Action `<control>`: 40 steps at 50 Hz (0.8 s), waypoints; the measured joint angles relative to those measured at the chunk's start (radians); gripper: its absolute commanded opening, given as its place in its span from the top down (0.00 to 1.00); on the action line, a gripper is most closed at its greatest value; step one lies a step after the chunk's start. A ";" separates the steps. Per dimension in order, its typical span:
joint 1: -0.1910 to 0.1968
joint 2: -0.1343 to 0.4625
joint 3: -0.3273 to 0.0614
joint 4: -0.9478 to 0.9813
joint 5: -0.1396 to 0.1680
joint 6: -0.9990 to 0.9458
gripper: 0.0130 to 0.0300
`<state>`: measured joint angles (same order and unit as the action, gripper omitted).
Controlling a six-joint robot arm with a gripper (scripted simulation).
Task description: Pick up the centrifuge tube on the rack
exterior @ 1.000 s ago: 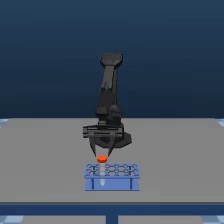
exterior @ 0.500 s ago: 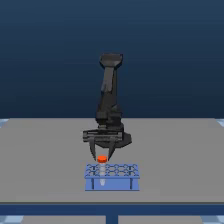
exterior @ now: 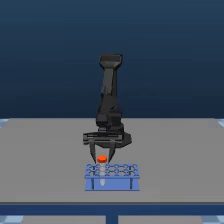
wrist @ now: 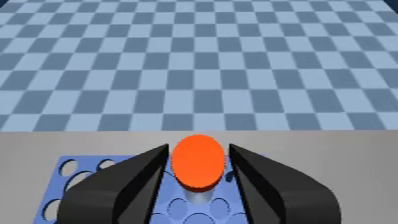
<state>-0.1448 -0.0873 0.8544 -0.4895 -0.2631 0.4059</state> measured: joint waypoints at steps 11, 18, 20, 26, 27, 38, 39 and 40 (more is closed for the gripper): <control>0.000 0.000 0.000 0.001 -0.004 -0.005 1.00; 0.000 0.000 0.000 0.001 -0.005 -0.006 1.00; 0.000 0.000 0.000 0.001 -0.005 -0.006 1.00; 0.000 0.000 0.000 0.001 -0.005 -0.006 1.00; 0.000 0.000 0.000 0.001 -0.005 -0.006 1.00; -0.001 -0.003 -0.001 -0.007 -0.002 0.002 1.00; 0.000 -0.003 -0.001 -0.009 -0.001 0.005 1.00; 0.000 -0.004 -0.002 -0.012 0.000 0.007 1.00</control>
<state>-0.1453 -0.0917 0.8529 -0.5011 -0.2628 0.4125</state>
